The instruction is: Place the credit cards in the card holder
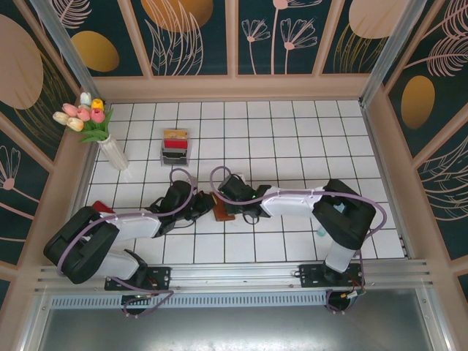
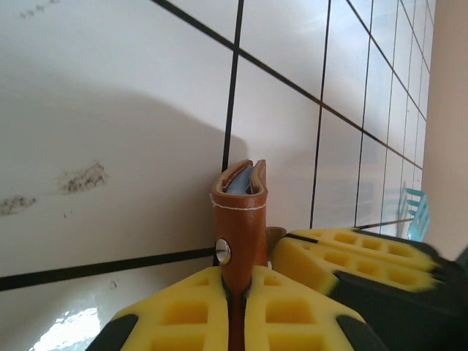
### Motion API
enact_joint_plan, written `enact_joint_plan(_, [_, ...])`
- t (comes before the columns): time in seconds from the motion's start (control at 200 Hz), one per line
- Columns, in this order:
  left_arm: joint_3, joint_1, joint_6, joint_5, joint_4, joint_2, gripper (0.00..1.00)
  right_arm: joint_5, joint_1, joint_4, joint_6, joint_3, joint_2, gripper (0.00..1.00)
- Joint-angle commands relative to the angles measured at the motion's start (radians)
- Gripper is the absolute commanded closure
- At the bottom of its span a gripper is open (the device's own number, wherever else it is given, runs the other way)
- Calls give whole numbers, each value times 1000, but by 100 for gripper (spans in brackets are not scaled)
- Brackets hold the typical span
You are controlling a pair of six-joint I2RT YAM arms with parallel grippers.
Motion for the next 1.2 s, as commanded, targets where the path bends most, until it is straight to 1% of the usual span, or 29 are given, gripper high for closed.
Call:
enact_joint_plan(0.0, [1, 10, 22, -45, 12, -15, 100, 119, -32, -231, -5, -53, -6, 94])
enact_joint_plan(0.09, [5, 10, 28, -43, 11, -11, 100, 138, -36, -249, -1, -52, -35, 96])
enact_joint_plan(0.185, [16, 10, 47, -12, 26, 12, 100, 125, -39, -236, -8, -49, -99, 94])
enact_joint_plan(0.23, [26, 11, 58, 1, 25, 27, 100, 103, -50, -227, -8, -43, -128, 88])
enact_joint_plan(0.285, [35, 11, 73, 11, 21, 43, 100, 38, -72, -199, -17, -44, -158, 84])
enact_joint_plan(0.31, [38, 10, 78, 13, 20, 47, 100, 2, -88, -182, -20, -49, -169, 79])
enact_joint_plan(0.335, [39, 11, 79, 13, 20, 50, 100, -34, -101, -166, -17, -54, -178, 72])
enact_joint_plan(0.405, [46, 11, 90, 15, 11, 63, 100, -113, -132, -120, -1, -72, -199, 61])
enact_joint_plan(0.42, [50, 10, 93, 16, 9, 68, 100, -132, -137, -109, 0, -75, -201, 58])
enact_joint_plan(0.425, [51, 10, 94, 16, 8, 68, 100, -145, -139, -102, 0, -76, -203, 55])
enact_joint_plan(0.45, [52, 11, 96, 21, 5, 73, 100, -180, -147, -87, -3, -77, -203, 51])
enact_joint_plan(0.545, [63, 11, 101, 33, 5, 89, 100, -296, -154, -48, -19, -55, -191, 48])
enact_joint_plan(0.601, [68, 10, 102, 38, 7, 93, 100, -322, -150, -42, -16, -34, -175, 45])
enact_joint_plan(0.716, [78, 10, 110, 37, -4, 94, 100, -324, -137, -34, -23, -10, -135, 41])
enact_joint_plan(0.831, [79, 11, 110, 35, -10, 90, 100, -271, -134, -64, -23, 4, -88, 41])
enact_joint_plan(0.886, [79, 11, 112, 34, -14, 87, 100, -230, -133, -81, -20, 3, -75, 43])
enact_joint_plan(0.926, [79, 11, 115, 32, -19, 86, 100, -211, -134, -87, -21, -1, -70, 47])
enact_joint_plan(0.966, [81, 10, 119, 30, -22, 84, 99, -203, -136, -83, -24, -5, -70, 54])
enact_joint_plan(0.996, [82, 10, 121, 29, -27, 84, 98, -198, -136, -77, -24, -7, -73, 62])
enact_joint_plan(1.036, [86, 11, 126, 28, -38, 85, 96, -198, -136, -73, -21, -9, -82, 72])
enact_joint_plan(1.066, [90, 10, 129, 24, -49, 84, 93, -198, -137, -63, -22, -13, -96, 77])
enact_joint_plan(1.096, [94, 10, 132, 14, -64, 80, 86, -199, -138, -51, -24, -21, -110, 81])
enact_joint_plan(1.191, [113, 11, 139, -28, -132, 52, 56, -235, -156, -8, -24, -54, -165, 93])
